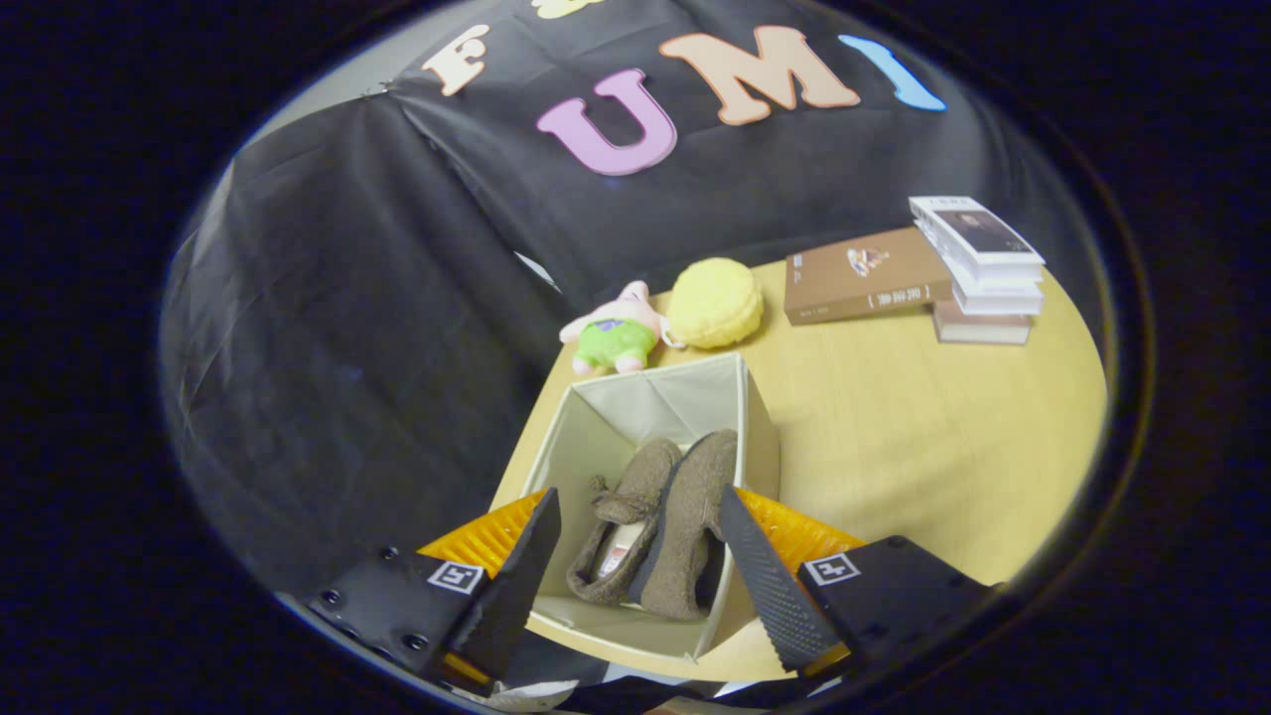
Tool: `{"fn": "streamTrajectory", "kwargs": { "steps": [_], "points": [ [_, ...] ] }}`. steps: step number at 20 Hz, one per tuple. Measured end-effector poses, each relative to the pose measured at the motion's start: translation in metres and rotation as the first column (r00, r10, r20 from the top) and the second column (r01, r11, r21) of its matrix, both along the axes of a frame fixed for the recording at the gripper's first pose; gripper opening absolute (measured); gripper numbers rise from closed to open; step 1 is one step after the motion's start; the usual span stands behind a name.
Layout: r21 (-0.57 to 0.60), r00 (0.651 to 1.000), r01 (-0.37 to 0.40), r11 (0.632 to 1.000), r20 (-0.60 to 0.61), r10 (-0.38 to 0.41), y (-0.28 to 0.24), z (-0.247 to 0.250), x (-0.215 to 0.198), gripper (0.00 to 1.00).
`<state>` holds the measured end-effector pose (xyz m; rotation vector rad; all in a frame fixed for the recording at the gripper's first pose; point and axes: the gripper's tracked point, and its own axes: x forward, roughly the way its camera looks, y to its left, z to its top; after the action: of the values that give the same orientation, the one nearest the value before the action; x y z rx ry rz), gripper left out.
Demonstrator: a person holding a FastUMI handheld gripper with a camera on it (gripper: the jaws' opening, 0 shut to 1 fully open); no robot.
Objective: Open the storage box then place both shoes into the box .Put the left shoe in first, then the right shoe, with the right side of both shoes facing outward in a uniform manner.
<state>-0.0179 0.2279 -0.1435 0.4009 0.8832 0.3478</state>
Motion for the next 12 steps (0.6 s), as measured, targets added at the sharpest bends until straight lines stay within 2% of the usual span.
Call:
{"fn": "streamTrajectory", "kwargs": {
  "steps": [3,6,9,12],
  "points": [
    [-0.017,0.992,-0.016,1.0,0.129,0.018,-0.024,0.033,0.008,1.0],
    [-0.048,0.967,-0.012,0.999,0.253,0.023,-0.06,0.064,0.011,1.0],
    [-0.081,0.934,0.046,0.996,0.357,-0.014,-0.109,0.087,0.016,1.0],
    [-0.122,0.914,0.097,0.988,0.403,-0.04,-0.155,0.099,0.013,1.0]
  ]
}}
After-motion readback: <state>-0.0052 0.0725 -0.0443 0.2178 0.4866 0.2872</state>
